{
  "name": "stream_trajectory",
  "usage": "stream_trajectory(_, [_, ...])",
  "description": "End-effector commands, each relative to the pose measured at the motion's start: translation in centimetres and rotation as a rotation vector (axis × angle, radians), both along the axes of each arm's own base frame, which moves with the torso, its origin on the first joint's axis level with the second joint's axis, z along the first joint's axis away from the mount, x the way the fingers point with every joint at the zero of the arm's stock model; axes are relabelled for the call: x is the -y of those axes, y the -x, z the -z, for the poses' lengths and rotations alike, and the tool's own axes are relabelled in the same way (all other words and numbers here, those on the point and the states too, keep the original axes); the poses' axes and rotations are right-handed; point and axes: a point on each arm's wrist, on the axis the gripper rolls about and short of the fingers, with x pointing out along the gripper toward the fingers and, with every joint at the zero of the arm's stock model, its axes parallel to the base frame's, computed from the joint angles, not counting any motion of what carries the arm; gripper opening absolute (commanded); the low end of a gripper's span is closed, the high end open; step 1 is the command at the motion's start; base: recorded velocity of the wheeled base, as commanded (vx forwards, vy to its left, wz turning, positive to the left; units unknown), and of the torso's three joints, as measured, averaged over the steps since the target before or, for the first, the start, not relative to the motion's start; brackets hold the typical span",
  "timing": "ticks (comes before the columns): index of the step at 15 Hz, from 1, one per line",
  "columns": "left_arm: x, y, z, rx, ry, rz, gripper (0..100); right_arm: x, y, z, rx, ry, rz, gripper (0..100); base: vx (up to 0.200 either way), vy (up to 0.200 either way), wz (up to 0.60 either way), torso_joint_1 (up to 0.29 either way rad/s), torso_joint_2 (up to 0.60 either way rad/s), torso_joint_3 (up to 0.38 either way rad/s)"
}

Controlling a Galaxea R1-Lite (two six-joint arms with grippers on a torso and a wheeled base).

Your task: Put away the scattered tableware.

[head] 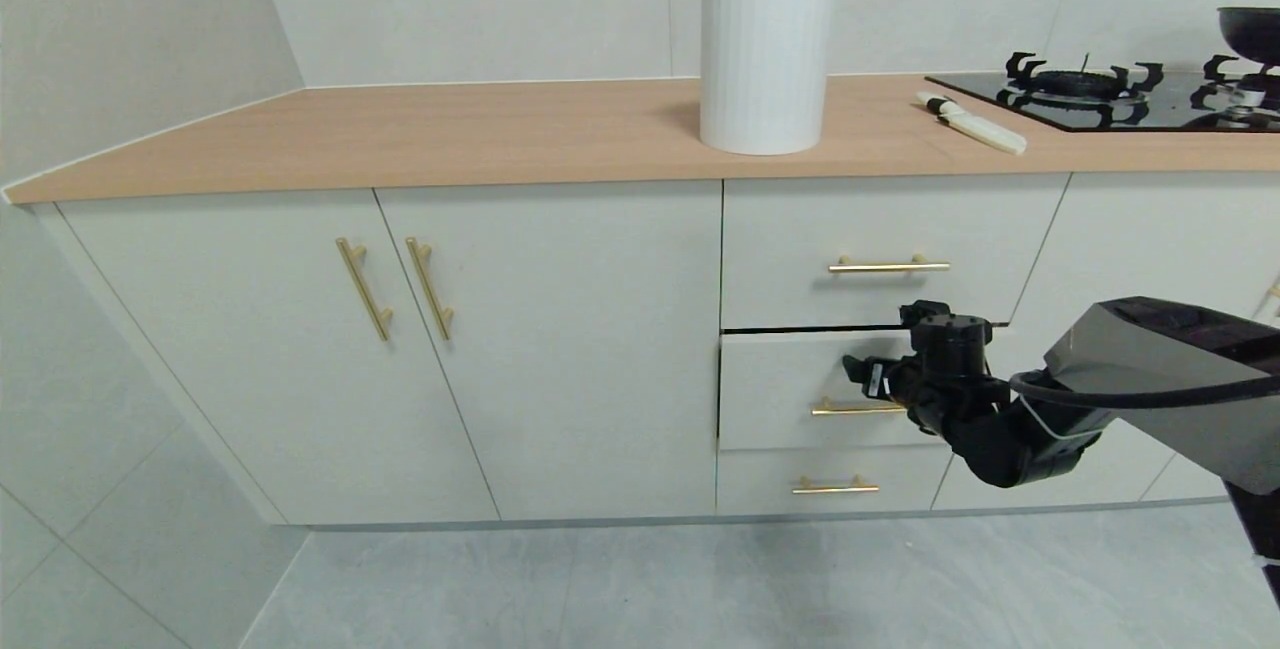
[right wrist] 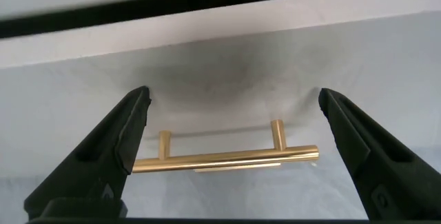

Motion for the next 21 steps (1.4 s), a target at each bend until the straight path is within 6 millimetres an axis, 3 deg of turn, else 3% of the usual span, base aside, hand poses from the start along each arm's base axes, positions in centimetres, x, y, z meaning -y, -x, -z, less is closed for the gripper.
stream_trajectory(1, [0.0,0.0,0.0,-0.001,0.000,0.000,100,0.0,-0.5,0.1,0.013,-0.007,0.009,100,0.000,0.000,0.00,0.000,0.00,0.000])
stream_trajectory(9, [0.0,0.0,0.0,-0.001,0.000,0.000,100,0.2,-2.1,0.1,0.057,-0.033,0.066,100,0.000,0.000,0.00,0.000,0.00,0.000])
stream_trajectory(16, [0.0,0.0,0.0,0.000,0.000,0.000,100,0.3,-1.9,-0.6,0.067,-0.032,0.077,100,0.000,0.000,0.00,0.000,0.00,0.000])
stream_trajectory(18, [0.0,0.0,0.0,-0.001,0.000,0.000,100,0.7,-0.2,-2.0,0.040,-0.024,0.077,100,0.000,0.000,0.00,0.000,0.00,0.000])
stream_trajectory(21, [0.0,0.0,0.0,0.000,0.000,0.000,100,1.4,6.6,-7.5,0.023,-0.031,0.022,100,0.000,0.000,0.00,0.000,0.00,0.000])
